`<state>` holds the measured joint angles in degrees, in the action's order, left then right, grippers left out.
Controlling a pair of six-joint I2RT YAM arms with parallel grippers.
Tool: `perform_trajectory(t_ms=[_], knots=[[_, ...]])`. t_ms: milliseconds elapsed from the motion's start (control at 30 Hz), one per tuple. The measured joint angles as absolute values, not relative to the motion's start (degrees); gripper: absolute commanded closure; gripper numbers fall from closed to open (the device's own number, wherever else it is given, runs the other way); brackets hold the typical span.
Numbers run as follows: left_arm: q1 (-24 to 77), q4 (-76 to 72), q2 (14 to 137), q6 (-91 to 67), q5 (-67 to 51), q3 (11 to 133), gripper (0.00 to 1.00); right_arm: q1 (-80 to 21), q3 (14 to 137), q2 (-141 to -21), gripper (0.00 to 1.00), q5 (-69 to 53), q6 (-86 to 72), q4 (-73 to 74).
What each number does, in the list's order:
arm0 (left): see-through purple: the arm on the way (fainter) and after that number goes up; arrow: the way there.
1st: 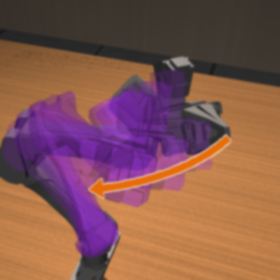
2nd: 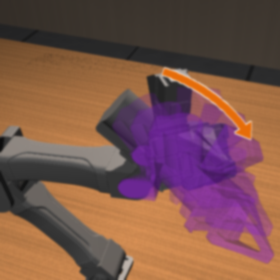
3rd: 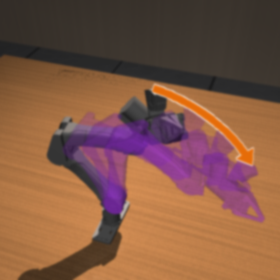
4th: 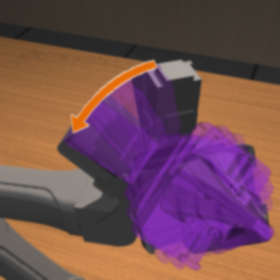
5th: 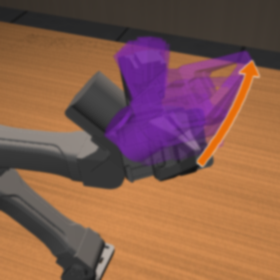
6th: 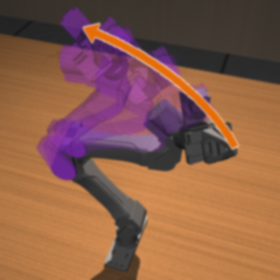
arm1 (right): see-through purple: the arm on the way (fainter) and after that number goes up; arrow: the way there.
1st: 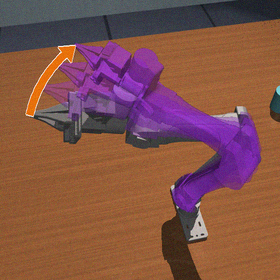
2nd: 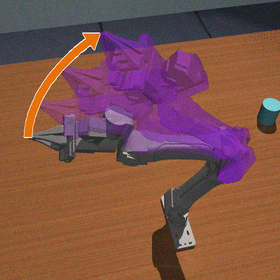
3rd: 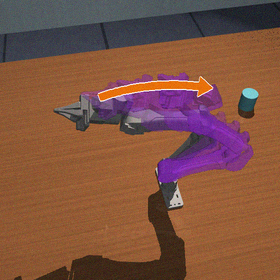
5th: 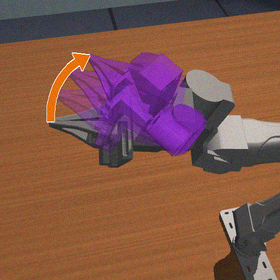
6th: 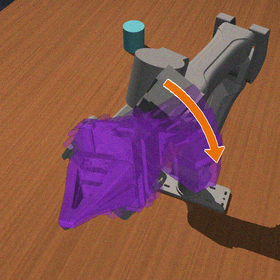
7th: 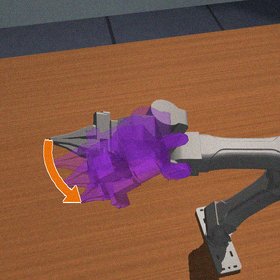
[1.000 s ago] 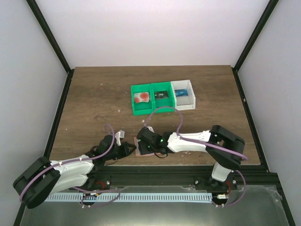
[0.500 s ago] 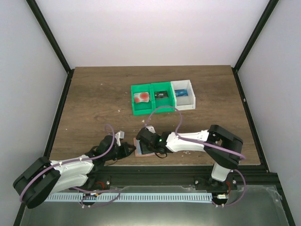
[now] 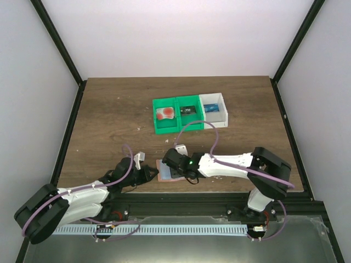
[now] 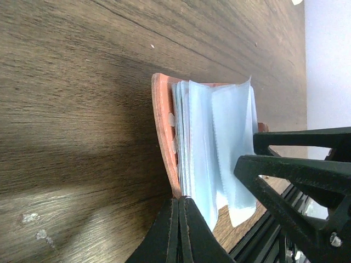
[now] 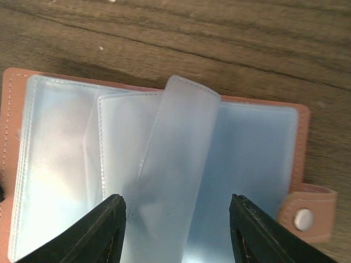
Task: Take the credit cards out of the card holder
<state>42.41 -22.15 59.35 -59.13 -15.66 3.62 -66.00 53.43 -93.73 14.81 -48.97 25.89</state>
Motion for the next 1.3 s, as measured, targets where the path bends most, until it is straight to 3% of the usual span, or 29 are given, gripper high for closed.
perform_trajectory(t_ms=[433,667,1300], knots=[[42.44,-22.15,59.31,-59.16,-15.64,3.62,1.0,-66.0,53.84,-87.92,0.6,19.44,-51.55,34.17],[42.52,-22.31,59.86,-59.27,-15.64,3.6,1.0,-66.41,53.12,-82.32,0.52,12.19,-49.06,24.47],[42.81,-22.94,59.99,-59.35,-15.64,3.57,1.0,-66.59,52.64,-93.49,0.45,5.96,-47.24,15.31]])
